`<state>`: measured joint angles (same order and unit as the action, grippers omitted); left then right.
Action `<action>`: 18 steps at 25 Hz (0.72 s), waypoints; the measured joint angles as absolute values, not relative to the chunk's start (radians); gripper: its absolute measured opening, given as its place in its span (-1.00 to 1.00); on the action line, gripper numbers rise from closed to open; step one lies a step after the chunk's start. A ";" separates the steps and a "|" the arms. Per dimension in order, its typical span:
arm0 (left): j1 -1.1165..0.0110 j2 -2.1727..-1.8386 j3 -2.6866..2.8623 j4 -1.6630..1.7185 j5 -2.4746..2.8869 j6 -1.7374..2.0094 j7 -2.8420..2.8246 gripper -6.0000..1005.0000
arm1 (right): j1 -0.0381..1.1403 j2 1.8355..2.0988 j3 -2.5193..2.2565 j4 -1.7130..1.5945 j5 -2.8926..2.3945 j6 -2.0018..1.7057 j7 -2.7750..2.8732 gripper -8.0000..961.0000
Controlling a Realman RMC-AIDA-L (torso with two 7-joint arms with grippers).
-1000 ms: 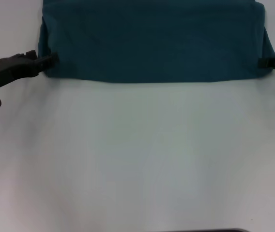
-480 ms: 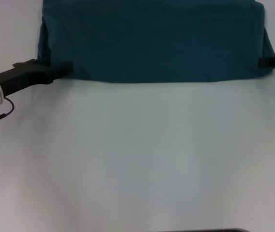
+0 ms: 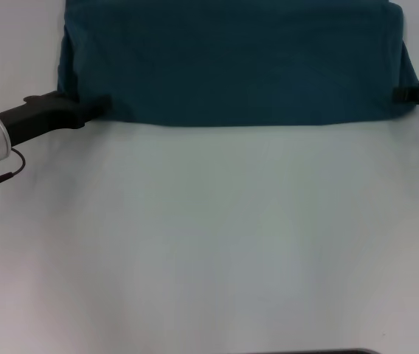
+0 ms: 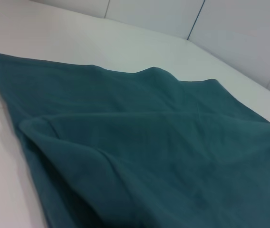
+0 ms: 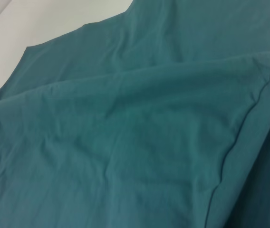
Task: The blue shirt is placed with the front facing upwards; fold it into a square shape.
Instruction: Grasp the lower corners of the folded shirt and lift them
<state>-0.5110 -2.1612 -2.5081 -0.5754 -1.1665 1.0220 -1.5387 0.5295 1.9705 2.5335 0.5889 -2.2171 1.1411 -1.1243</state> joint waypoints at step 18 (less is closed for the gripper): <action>-0.511 -2.161 -2.469 -0.580 -1.167 1.008 -1.548 -0.51 | 0.524 1.971 2.537 0.589 -2.214 1.149 -1.127 -0.94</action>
<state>-0.5107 -2.1612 -2.4689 -0.5799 -1.1672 1.0078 -1.5483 0.5240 1.9708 2.5368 0.5890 -2.2136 1.1493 -1.1274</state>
